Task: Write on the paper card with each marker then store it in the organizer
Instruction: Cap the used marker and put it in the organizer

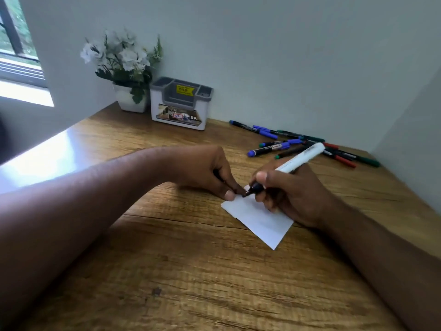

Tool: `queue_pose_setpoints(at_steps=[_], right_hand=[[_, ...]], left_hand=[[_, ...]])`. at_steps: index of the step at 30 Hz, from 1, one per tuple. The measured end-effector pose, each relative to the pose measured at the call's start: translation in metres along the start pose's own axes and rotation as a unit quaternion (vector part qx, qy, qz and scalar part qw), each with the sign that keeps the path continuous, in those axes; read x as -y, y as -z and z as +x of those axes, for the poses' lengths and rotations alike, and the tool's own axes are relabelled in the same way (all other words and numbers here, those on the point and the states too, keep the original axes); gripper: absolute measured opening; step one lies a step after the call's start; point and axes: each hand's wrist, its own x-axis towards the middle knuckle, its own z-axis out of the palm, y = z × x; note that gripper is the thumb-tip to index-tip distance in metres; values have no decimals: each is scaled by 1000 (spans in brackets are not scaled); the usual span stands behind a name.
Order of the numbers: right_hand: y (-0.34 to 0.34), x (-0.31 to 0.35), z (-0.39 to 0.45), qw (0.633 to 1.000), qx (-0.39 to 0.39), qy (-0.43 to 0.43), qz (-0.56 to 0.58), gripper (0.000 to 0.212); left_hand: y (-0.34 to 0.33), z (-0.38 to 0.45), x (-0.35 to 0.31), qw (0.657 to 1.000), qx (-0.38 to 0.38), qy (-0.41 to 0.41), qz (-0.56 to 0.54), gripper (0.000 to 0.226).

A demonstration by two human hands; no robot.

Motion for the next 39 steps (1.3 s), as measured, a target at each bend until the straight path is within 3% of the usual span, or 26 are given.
queue_pose_setpoints(at_steps=[11,23,28,31,36,39], right_hand=[[-14,7,0,989,20,12,-147,13],[-18,6,-1,985,28,8,-169,11],[-17,9,-3,983,46,-8,-177,28],[-15,8,-2,984,36,-6,-172,11],[-16,8,-2,983,38,-5,-182,21],[-15,7,-2,983,30,2,-183,10]], left_hand=[[3,3,3,998,4,9,-60,21],[1,0,2,997,-20,27,-65,15],[0,0,1,997,-21,31,-65,15],[0,0,2,997,-25,34,-65,16],[0,0,1,997,-22,37,-63,14],[1,0,1,997,-23,37,-58,14]])
